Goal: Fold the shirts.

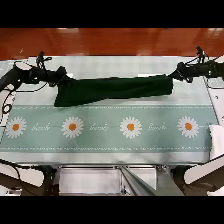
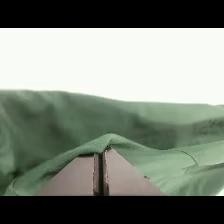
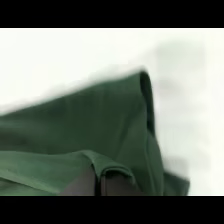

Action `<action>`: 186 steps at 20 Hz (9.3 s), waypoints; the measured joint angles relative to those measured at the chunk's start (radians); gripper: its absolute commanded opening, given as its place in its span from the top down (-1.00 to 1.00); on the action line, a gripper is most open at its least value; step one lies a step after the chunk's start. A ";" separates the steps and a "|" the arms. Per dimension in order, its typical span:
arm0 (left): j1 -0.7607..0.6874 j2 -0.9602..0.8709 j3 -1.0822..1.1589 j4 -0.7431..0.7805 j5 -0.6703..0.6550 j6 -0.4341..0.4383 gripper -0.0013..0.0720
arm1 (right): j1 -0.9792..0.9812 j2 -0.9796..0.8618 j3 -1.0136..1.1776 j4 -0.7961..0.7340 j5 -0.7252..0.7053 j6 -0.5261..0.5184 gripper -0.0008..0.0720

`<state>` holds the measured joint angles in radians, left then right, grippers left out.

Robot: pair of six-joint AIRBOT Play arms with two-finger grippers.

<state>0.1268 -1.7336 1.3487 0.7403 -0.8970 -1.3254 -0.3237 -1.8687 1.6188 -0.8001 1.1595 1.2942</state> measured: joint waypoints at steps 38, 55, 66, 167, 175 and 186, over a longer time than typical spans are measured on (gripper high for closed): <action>0.087 0.472 -0.373 0.153 -0.066 -0.082 -0.42 | -0.121 -0.137 -0.082 0.230 0.066 -0.010 -0.18; 0.066 0.481 -0.383 0.084 -0.077 -0.014 0.91 | 0.000 0.009 0.021 0.113 0.150 -0.008 0.90; -0.396 0.291 -0.149 -0.151 0.080 0.164 0.91 | -0.030 0.641 -0.333 -0.024 0.187 -0.017 0.90; -0.027 0.946 -0.725 -0.082 0.023 0.082 0.91 | -0.105 0.484 0.393 -0.143 0.446 0.364 0.90; 0.239 0.946 -0.715 -0.083 0.029 0.122 0.91 | -0.550 0.500 0.415 -0.057 0.607 0.356 0.90; 0.323 0.934 -0.661 -0.090 0.100 0.147 0.91 | -0.897 0.666 0.120 -0.347 0.688 0.263 0.90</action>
<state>0.4500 -0.7998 0.6872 0.6502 -0.7971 -1.1786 -1.2209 -1.2022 1.7390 -1.1473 1.8473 1.5574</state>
